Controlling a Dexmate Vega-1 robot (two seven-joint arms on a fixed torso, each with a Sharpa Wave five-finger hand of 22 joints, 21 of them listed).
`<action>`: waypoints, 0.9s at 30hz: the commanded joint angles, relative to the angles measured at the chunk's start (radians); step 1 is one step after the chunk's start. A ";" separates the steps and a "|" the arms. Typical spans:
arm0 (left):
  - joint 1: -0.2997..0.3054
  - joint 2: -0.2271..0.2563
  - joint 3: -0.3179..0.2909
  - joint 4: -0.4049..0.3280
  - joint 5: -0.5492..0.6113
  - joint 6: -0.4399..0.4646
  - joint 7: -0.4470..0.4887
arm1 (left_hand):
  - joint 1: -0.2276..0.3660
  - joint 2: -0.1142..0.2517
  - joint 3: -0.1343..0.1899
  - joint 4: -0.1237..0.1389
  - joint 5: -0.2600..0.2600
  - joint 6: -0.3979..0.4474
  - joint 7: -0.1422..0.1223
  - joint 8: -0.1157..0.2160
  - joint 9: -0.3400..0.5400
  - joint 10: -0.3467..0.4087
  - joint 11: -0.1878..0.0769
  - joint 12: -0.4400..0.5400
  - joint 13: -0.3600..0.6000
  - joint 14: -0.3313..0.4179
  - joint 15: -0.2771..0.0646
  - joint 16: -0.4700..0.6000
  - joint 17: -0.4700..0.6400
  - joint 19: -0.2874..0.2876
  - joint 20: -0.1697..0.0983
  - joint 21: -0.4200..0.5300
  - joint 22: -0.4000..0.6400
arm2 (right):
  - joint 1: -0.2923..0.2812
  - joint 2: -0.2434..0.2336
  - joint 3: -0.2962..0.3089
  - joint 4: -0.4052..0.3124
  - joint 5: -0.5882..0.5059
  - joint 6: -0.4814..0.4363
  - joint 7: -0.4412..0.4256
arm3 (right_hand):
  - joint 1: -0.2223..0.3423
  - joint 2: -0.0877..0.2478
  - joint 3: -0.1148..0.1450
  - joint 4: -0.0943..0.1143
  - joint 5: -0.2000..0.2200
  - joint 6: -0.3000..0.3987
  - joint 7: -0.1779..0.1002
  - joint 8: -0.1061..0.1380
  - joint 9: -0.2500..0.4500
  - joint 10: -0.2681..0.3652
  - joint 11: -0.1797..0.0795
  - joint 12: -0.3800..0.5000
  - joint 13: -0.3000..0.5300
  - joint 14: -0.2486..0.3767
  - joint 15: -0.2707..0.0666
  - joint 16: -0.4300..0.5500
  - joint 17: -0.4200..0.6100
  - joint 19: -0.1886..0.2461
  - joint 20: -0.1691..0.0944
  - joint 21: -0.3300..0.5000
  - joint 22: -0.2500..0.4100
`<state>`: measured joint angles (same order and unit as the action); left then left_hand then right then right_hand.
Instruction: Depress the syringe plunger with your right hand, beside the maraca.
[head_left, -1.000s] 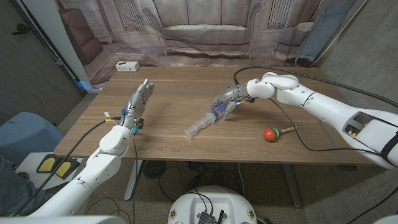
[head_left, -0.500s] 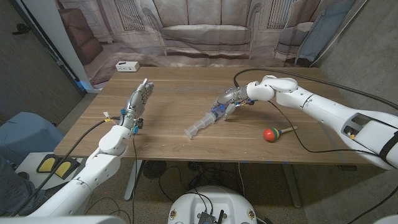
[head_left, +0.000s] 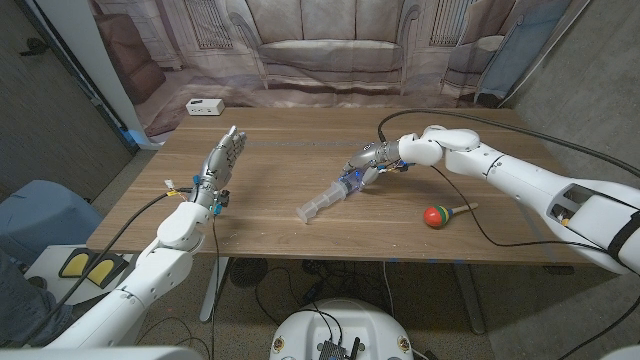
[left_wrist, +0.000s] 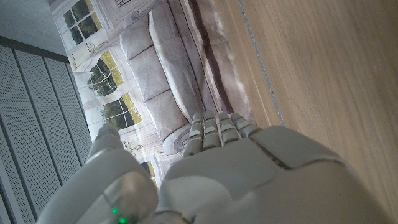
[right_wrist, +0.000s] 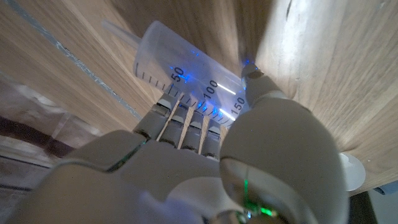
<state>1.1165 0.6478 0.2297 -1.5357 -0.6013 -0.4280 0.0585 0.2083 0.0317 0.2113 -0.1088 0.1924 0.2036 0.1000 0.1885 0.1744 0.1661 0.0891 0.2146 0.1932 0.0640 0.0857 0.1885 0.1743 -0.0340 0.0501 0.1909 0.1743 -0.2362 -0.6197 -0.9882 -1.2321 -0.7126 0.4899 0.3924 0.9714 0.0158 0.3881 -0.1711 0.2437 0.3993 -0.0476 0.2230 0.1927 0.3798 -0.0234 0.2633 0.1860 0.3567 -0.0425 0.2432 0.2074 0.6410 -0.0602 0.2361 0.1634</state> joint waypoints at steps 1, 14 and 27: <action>0.009 0.003 -0.003 -0.015 0.004 0.004 0.006 | 0.004 0.008 -0.001 -0.005 -0.003 0.004 -0.004 0.000 0.005 -0.002 -0.005 -0.002 0.002 -0.002 0.003 -0.002 0.005 -0.002 0.007 0.002 0.004 | -0.014 -0.009 0.005 0.015 0.005 0.015 -0.062 | 0.050 0.019 0.005 0.002 -0.014 0.056 -0.001 0.010 0.003 0.047 0.004 0.011 0.003 0.049 -0.056 0.021 0.012 0.063 -0.050 0.011 0.005; 0.027 0.004 -0.010 -0.028 0.006 -0.004 0.015 | 0.004 0.008 -0.002 -0.005 -0.003 0.002 -0.006 -0.001 0.005 -0.006 -0.002 -0.004 0.002 -0.004 0.003 -0.002 0.005 -0.005 0.011 0.001 0.005 | -0.047 -0.039 0.016 -0.042 -0.038 0.018 -0.132 | 0.171 0.078 -0.018 0.002 -0.058 0.234 -0.024 0.032 0.006 0.216 -0.022 0.041 0.005 0.192 -0.101 0.091 0.056 0.192 -0.089 0.018 0.008; 0.039 0.006 -0.014 -0.042 0.013 -0.006 0.019 | 0.004 0.008 -0.003 -0.005 -0.003 0.001 -0.006 -0.001 0.005 -0.009 -0.005 -0.004 0.002 -0.006 0.005 -0.003 0.005 -0.007 0.012 0.002 0.005 | -0.079 -0.063 0.051 -0.095 -0.063 0.027 -0.210 | 0.288 0.144 0.002 0.010 -0.058 0.384 -0.036 0.046 0.005 0.348 -0.032 0.051 0.005 0.310 -0.132 0.138 0.087 0.275 -0.099 0.036 0.012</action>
<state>1.1445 0.6518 0.2199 -1.5655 -0.5941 -0.4290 0.0714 0.2082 0.0317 0.2113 -0.1088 0.1924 0.2035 0.1000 0.1886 0.1744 0.1606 0.0836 0.2107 0.1930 0.0640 0.0856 0.1885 0.1743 -0.0390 0.0552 0.1908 0.1743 -0.2896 -0.6633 -0.9650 -1.2847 -0.7531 0.5097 0.2552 1.1270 0.0263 0.3813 -0.1725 0.1806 0.6825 -0.0016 0.2593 0.1927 0.7143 -0.0565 0.3142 0.1938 0.6529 -0.0611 0.3774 0.2905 0.8653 -0.0715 0.2594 0.1702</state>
